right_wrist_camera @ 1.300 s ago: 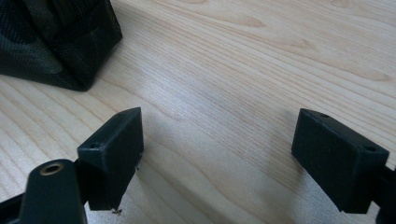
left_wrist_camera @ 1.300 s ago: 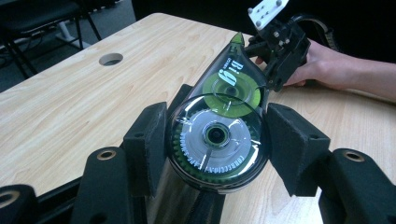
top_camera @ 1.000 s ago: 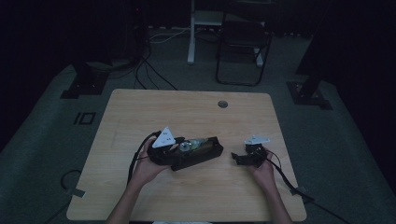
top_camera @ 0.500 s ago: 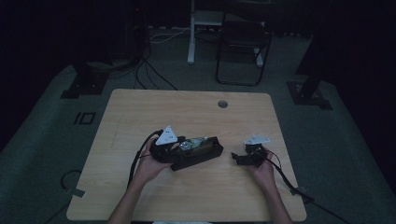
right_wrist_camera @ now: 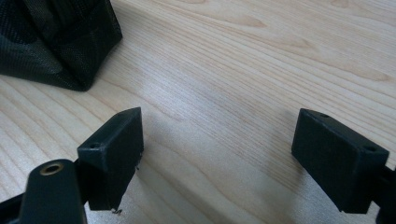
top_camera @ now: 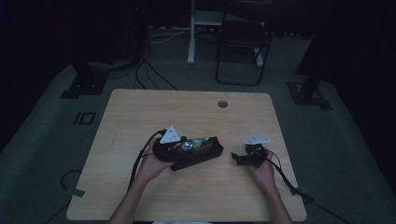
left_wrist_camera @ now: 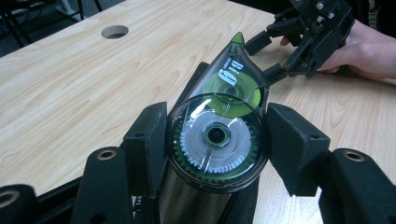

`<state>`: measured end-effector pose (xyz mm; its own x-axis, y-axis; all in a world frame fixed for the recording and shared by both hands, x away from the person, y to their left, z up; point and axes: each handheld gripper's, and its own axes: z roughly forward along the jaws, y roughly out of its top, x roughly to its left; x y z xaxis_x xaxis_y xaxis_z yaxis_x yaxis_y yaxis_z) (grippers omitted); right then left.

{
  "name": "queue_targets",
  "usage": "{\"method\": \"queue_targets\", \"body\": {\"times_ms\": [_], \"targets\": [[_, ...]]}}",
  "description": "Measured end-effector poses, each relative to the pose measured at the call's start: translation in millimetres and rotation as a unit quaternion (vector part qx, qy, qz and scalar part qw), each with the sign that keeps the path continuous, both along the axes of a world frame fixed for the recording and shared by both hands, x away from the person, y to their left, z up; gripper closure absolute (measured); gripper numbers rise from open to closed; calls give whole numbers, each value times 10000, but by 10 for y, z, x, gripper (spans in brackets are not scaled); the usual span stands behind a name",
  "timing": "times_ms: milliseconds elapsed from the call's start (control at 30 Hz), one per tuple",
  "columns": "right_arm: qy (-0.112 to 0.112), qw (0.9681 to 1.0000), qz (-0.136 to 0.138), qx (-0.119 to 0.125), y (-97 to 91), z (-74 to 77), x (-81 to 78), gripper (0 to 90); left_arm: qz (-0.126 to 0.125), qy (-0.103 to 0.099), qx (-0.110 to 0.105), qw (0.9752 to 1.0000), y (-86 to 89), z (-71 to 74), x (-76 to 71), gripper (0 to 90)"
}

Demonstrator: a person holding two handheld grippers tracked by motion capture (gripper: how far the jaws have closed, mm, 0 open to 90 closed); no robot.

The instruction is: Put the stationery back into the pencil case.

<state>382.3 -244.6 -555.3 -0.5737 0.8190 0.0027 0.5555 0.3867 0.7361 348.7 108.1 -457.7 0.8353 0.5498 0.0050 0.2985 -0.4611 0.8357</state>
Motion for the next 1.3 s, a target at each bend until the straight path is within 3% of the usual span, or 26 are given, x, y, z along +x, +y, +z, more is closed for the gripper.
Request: {"method": "queue_targets", "body": {"times_ms": [1000,1300], "targets": [[-1,10000,5,-3,-1,0,0,166,82,224,453,9987,-163,-221,116,413],[-3,10000,16,-8,0,0,0,164,-13,183,306,9994,-125,-191,89,338]]}}
